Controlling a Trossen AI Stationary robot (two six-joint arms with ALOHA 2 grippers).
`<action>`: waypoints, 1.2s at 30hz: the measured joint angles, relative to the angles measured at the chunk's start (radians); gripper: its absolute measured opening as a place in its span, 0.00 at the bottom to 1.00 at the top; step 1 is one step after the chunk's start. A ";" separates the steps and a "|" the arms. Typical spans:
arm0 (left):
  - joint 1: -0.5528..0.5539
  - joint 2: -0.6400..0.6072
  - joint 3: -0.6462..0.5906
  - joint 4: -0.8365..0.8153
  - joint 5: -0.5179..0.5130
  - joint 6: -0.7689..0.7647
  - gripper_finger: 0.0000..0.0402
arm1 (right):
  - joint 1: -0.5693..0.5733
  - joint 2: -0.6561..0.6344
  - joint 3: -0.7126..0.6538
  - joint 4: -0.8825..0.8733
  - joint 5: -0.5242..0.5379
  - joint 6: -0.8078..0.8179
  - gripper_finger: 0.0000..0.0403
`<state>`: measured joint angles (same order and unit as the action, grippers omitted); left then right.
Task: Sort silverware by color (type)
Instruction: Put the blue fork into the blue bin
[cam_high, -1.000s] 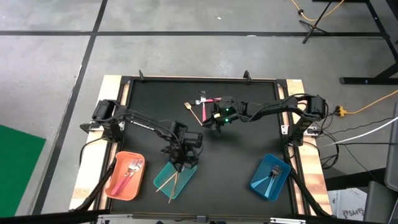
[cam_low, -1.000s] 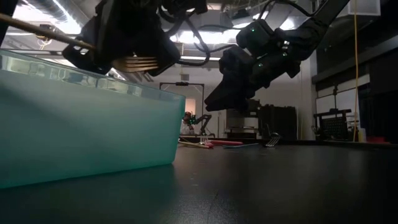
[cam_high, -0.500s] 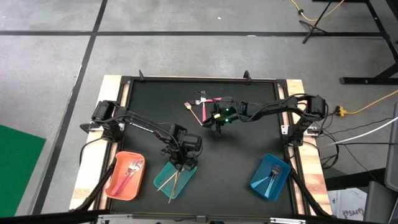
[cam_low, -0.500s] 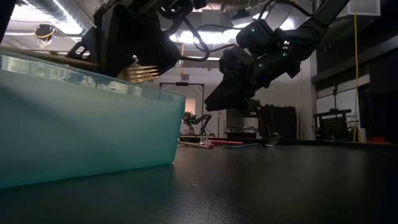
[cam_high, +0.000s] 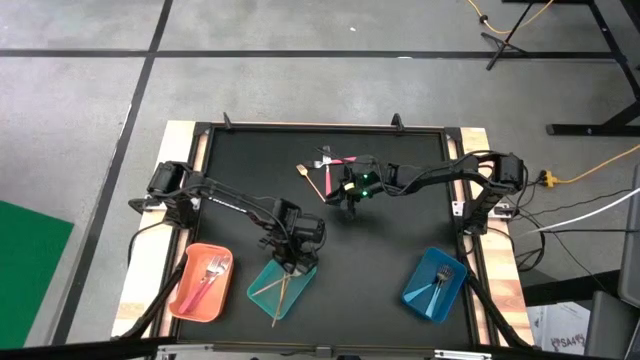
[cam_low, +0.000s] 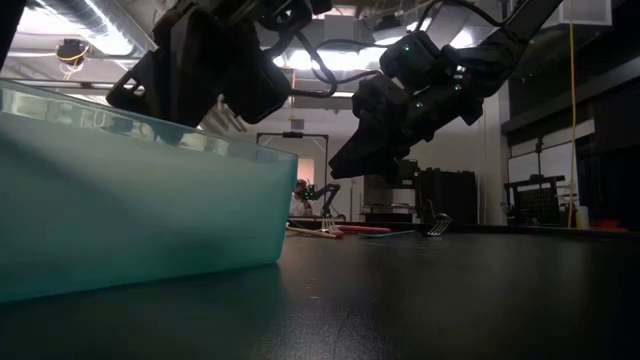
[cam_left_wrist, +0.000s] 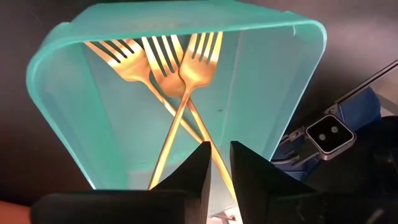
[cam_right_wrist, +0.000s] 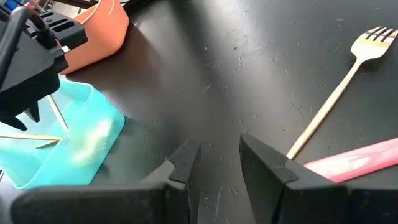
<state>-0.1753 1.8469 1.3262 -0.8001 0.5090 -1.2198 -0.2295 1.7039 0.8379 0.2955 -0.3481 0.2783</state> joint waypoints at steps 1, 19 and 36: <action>0.000 0.000 0.000 0.000 -0.004 0.000 0.14 | 0.000 0.000 0.000 0.000 0.000 0.000 0.25; 0.020 -0.140 0.000 0.001 -0.119 0.066 0.14 | -0.089 -0.075 0.000 -0.059 -0.013 -0.078 0.25; 0.059 -0.183 0.000 0.000 -0.291 0.329 0.14 | -0.316 -0.129 0.001 -0.482 0.101 -0.595 0.25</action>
<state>-0.1166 1.6634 1.3266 -0.8001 0.2176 -0.8911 -0.5456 1.5751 0.8387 -0.1865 -0.2472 -0.3171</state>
